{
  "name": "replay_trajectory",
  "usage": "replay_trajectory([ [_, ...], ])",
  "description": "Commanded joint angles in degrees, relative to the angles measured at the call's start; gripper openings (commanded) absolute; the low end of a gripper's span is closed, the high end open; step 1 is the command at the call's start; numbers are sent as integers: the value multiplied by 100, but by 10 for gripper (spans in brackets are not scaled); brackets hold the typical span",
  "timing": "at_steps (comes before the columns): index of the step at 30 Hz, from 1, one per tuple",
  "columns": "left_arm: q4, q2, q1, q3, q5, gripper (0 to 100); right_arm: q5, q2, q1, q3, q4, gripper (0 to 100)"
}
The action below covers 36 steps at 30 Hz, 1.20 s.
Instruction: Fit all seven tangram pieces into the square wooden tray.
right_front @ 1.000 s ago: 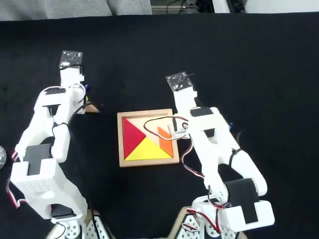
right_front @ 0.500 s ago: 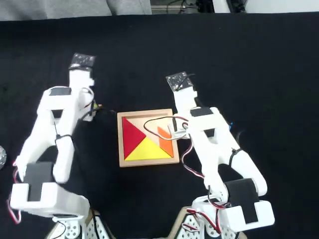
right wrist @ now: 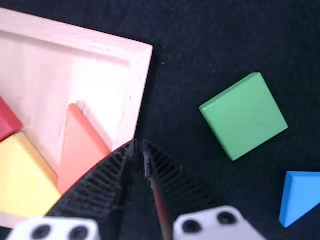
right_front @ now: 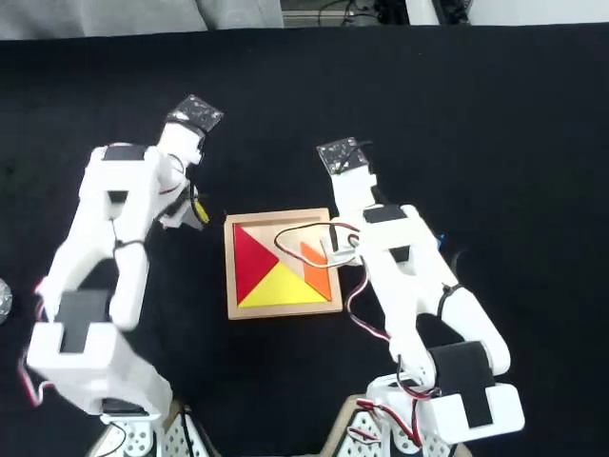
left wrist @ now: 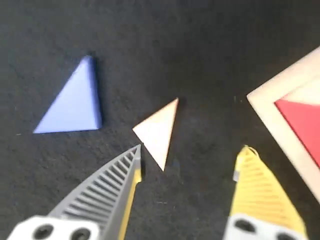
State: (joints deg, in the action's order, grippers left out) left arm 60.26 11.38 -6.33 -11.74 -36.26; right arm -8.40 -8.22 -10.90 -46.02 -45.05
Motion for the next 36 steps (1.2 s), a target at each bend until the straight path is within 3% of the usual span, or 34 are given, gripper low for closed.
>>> replay_trajectory([
  [1,308,536,-171,1015,-88,304,-35,-356,97,48,114,11],
  [14,360,1864,-189,2053,-668,286,-44,-356,97,48,114,11],
  [36,624,1987,-356,2088,-738,284,-44,-356,79,48,114,11],
])
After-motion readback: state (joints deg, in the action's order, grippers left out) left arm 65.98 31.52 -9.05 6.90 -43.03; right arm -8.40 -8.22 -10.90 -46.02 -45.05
